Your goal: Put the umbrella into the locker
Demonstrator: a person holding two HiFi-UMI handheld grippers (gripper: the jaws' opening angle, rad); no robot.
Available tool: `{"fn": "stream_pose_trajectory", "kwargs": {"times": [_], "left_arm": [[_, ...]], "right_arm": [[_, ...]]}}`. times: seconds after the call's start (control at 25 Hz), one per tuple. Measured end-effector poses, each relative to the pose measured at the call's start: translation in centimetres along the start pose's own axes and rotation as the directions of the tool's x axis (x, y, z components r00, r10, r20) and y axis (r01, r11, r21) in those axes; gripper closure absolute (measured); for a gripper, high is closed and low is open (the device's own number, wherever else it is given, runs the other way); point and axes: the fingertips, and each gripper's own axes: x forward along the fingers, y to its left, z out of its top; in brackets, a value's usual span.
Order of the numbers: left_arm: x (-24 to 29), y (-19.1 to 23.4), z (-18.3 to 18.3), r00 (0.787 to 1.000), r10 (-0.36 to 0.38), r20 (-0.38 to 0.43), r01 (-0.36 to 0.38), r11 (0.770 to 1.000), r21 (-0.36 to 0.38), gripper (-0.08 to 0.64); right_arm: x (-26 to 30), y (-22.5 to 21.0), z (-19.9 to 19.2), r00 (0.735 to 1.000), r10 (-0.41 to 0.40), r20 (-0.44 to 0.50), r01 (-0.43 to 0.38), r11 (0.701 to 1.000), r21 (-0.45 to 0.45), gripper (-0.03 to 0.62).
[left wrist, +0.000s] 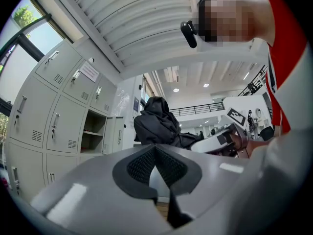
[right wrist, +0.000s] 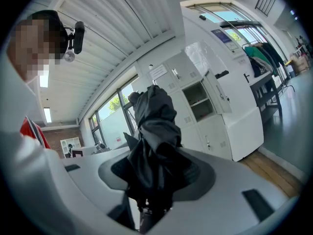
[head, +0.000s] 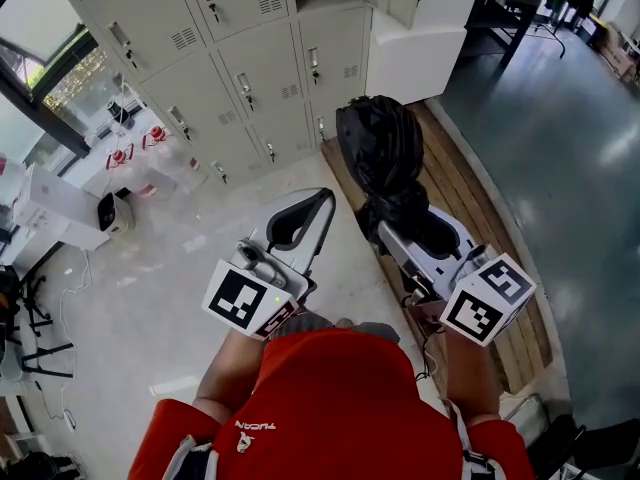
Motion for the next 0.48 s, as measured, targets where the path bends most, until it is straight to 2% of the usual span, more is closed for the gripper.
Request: {"fn": "stream_pose_trajectory", "kwargs": {"times": [0.48], "left_arm": [[3.8, 2.8, -0.9, 0.999, 0.032, 0.007, -0.032, 0.999, -0.002, 0.555]], "right_arm": [[2.6, -3.9, 1.2, 0.999, 0.021, -0.028, -0.021, 1.000, 0.001, 0.385]]}}
